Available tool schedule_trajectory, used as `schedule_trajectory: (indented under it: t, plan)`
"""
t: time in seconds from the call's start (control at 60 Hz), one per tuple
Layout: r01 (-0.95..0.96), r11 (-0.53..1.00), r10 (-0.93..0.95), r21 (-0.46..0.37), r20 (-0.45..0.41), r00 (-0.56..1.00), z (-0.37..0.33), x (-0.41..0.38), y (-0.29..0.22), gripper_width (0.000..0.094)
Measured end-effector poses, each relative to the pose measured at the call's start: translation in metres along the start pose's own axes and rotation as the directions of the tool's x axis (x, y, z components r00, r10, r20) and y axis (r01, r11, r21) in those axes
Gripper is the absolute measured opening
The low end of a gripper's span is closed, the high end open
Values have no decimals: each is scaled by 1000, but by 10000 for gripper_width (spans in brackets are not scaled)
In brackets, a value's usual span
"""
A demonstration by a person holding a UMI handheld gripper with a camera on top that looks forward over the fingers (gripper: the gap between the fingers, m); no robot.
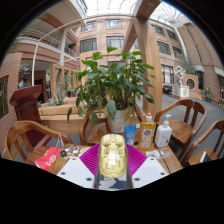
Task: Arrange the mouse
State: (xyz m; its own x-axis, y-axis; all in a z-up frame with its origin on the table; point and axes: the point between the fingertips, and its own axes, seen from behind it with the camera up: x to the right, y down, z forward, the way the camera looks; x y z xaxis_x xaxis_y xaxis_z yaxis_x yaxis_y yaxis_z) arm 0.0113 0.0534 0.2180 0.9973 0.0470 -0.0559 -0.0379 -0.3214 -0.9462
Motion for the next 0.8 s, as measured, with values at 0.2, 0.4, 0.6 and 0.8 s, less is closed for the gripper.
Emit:
schedule_trajectory:
  t: [0.2, 0.4, 0.6, 0.8]
  plan:
    - [-5, 963, -13, -269, -64, 998, 38, 69, 152, 365]
    - [-10, 930, -13, -368, -61, 998, 44, 83, 209, 426]
    - [-5, 926, -9, -378, -37, 999, 34, 83, 210, 721]
    - [22, 955, -45, -296, -72, 996, -34, 79, 147, 858]
